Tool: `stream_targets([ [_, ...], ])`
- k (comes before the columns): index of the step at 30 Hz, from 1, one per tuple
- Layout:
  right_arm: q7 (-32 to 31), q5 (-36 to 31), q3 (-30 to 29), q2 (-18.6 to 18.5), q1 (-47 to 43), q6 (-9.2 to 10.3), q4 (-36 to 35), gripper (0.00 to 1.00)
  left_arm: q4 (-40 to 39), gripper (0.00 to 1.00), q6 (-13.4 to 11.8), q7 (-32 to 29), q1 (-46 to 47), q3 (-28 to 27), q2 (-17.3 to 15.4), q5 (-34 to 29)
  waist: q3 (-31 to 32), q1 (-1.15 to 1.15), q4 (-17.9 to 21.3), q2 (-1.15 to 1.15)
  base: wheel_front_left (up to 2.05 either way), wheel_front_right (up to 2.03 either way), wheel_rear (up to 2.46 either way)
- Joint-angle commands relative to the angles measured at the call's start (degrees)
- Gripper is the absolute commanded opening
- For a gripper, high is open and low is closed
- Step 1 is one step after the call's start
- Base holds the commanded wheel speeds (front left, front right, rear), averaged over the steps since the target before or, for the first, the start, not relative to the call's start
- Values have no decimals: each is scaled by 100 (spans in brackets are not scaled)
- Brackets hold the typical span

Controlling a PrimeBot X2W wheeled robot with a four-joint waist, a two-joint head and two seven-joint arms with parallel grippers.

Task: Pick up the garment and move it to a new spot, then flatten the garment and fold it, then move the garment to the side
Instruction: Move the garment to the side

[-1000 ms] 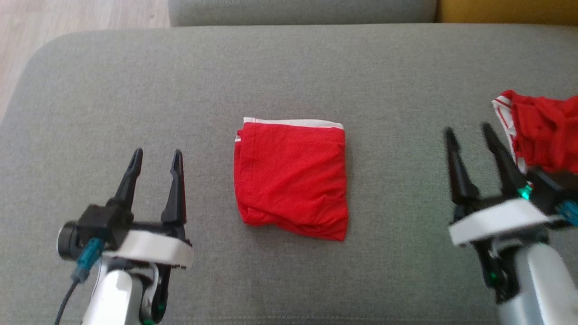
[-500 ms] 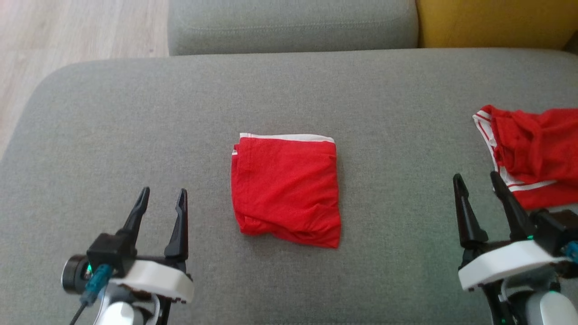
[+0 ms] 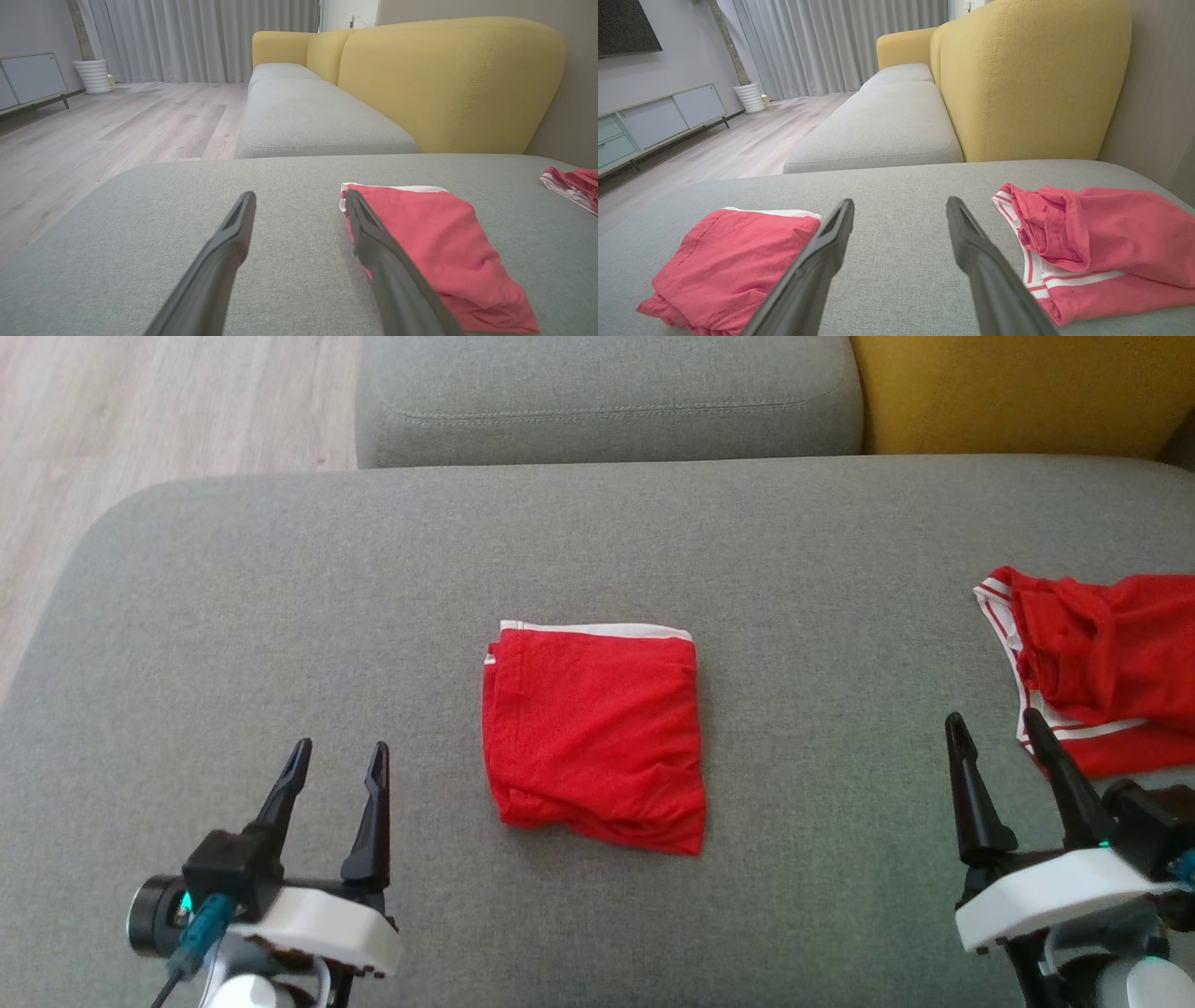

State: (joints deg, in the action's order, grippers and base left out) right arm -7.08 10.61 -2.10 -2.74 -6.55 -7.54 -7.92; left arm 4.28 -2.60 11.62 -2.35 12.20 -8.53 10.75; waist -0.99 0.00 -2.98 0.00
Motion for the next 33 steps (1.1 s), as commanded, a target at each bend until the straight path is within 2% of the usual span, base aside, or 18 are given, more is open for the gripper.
stream_targets([
  [1, 2, -26, 114, -31, 164, 5, -247, 100, -209, 100, -58, 2, 198, -179, -97, 23, -4, 0, 1, 0, 0, 0, 0],
  [19, -32, -8, 53, -19, 188, 5, -201, 100, -189, 100, -102, 49, 332, -122, -102, 95, -73, 0, -93, 0, 0, 0, 0],
  [25, -30, 84, 145, -17, 351, 5, 174, 100, -195, 100, -54, 143, 663, -38, 7, 123, -386, 0, -432, 0, 0, 0, 0],
  [33, 75, 167, 583, -20, 970, 5, 1442, 100, -47, 100, 36, 294, 1274, 190, 297, 149, -846, 0, -1109, 0, 0, 0, 0],
])
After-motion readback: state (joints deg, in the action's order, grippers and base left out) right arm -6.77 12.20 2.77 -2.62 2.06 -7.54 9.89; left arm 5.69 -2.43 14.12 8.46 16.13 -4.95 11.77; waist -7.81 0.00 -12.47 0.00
